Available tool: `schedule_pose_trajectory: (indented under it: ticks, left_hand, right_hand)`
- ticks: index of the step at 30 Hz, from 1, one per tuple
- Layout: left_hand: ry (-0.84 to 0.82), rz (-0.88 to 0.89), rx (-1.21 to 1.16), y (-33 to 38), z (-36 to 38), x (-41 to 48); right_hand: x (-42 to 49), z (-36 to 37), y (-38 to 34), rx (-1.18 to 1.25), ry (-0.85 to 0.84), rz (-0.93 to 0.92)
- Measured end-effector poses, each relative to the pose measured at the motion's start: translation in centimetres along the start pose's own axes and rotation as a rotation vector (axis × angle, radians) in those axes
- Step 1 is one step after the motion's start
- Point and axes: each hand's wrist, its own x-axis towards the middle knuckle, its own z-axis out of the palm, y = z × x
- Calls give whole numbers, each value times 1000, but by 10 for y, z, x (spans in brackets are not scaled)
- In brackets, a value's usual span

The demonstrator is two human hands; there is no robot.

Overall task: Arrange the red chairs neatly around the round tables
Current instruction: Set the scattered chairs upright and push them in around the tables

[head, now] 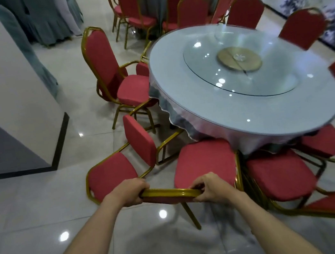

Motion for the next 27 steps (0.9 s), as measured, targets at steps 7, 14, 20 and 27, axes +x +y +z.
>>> schedule_pose_trajectory:
  ticks: [7, 14, 20, 27]
  left_hand:
    - [-59, 25, 97, 50, -38, 37]
    - [-67, 95, 181, 116, -85, 72]
    - [-55, 38, 204, 144, -107, 96]
    - [-72, -17, 182, 129, -95, 84]
  right_hand:
    - [-34, -33, 45, 16, 68, 18]
    - [-76, -73, 88, -39, 201, 43]
    - [-93, -95, 103, -53, 322, 21]
    - [-85, -79, 90, -117, 300, -31]
